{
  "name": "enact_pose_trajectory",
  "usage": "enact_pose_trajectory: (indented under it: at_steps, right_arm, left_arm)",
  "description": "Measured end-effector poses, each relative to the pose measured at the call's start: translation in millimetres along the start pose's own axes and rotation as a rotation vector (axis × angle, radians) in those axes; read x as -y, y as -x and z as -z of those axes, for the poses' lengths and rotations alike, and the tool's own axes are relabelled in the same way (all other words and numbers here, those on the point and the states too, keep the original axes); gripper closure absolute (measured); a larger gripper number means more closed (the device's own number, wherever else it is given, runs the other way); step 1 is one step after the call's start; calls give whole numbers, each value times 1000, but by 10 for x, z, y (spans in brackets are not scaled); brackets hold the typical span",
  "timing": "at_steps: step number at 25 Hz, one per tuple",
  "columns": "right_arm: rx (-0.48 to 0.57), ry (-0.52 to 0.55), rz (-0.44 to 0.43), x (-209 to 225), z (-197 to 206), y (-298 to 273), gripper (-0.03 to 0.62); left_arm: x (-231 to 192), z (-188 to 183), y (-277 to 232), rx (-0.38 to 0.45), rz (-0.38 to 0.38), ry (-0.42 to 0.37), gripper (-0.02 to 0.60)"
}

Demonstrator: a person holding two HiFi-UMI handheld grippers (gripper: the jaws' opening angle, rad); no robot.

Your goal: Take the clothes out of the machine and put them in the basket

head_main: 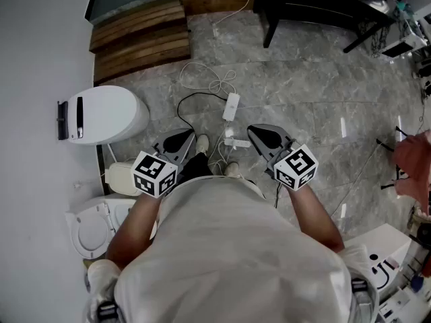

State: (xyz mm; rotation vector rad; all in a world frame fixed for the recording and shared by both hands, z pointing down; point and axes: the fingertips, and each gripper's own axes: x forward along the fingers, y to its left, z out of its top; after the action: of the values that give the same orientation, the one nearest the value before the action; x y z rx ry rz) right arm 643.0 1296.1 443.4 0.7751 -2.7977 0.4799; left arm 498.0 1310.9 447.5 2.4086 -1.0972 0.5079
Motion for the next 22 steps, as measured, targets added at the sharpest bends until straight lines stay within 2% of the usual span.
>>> enact_pose_trajectory:
  at_steps: [4,9,14,18,22]
  right_arm:
    - [0,16,-1,-26,-74,-192,589]
    - [-9,9,22,-26,-201,-483,589]
    - [0,5,42,-31,-435,-951,589]
    - [1,19,56,-75,-615,-1409,587]
    - [-2,52,70,-106,-799,-1941,517]
  left_arm:
    - [-145,-79,21,24,11,3,584]
    - [-345,-183,14,43,69,-14,584]
    - [-736,-329,100,73,123,-6,585]
    - [-1123,-431,234,86,135,-23,584]
    - [-1565,-513,425,104,133,-34,584]
